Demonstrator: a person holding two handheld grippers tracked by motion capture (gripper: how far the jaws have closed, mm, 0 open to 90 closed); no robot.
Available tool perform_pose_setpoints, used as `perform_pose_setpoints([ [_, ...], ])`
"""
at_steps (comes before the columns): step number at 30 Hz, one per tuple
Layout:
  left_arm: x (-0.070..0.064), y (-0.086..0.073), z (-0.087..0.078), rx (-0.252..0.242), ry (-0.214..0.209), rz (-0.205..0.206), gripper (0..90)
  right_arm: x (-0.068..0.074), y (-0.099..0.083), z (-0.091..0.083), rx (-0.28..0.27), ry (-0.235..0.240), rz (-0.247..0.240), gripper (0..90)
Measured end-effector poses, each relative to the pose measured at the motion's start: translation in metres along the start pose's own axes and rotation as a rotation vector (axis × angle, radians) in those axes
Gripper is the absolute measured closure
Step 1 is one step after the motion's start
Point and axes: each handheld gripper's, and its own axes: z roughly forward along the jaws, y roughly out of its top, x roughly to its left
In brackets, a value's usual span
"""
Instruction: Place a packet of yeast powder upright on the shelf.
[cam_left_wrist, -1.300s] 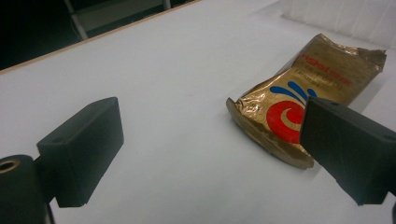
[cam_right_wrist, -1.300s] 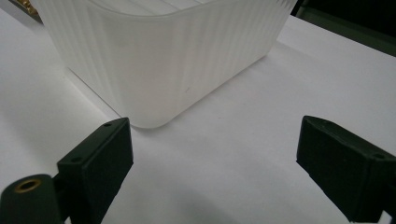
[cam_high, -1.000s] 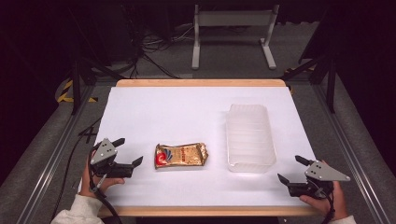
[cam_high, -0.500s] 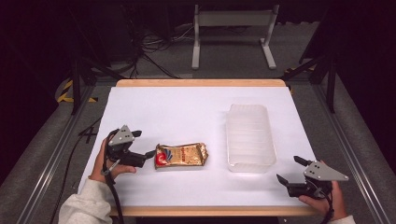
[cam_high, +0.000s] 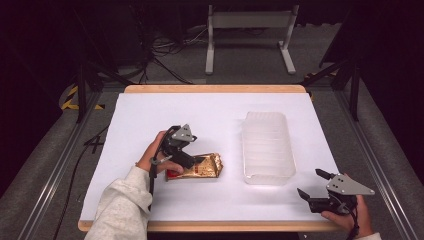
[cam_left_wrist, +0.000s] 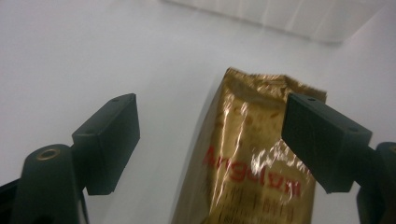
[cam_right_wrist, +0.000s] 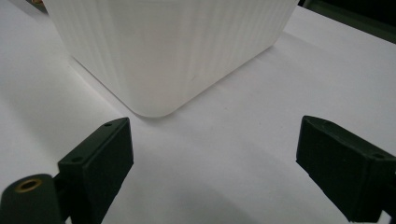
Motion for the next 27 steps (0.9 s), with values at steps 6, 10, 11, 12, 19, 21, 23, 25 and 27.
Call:
perform_pose_setpoints([
  [6,-0.002,0.016,0.028,0.051,-0.006,0.035,23.3,0.001,-0.002,0.000,0.012,0.000,0.000,11.7],
  [10,-0.001,0.021,0.043,0.092,-0.031,0.051,26.6,0.001,-0.003,-0.002,0.012,-0.001,0.002,11.8],
  [11,0.000,0.022,0.045,0.100,-0.037,0.050,27.5,0.001,-0.003,-0.002,0.013,0.000,0.001,11.8],
  [12,0.000,0.023,0.047,0.107,-0.036,0.055,29.2,0.002,-0.003,-0.002,0.014,0.000,0.001,11.8],
  [19,0.002,0.029,0.055,0.149,-0.033,0.066,39.0,0.001,-0.003,-0.001,0.022,0.002,0.004,11.8],
  [21,0.002,0.030,0.058,0.168,-0.042,0.069,39.2,0.002,-0.003,-0.001,0.023,0.002,0.003,11.8],
  [23,0.002,0.031,0.061,0.177,-0.060,0.062,39.3,0.002,-0.003,-0.001,0.027,0.003,0.000,11.8],
  [25,0.003,0.032,0.064,0.193,-0.087,0.046,40.2,0.002,-0.003,-0.001,0.027,0.002,0.000,11.8],
  [27,0.002,0.033,0.069,0.216,-0.120,0.036,40.3,0.002,-0.003,0.000,0.028,0.004,0.003,11.9],
])
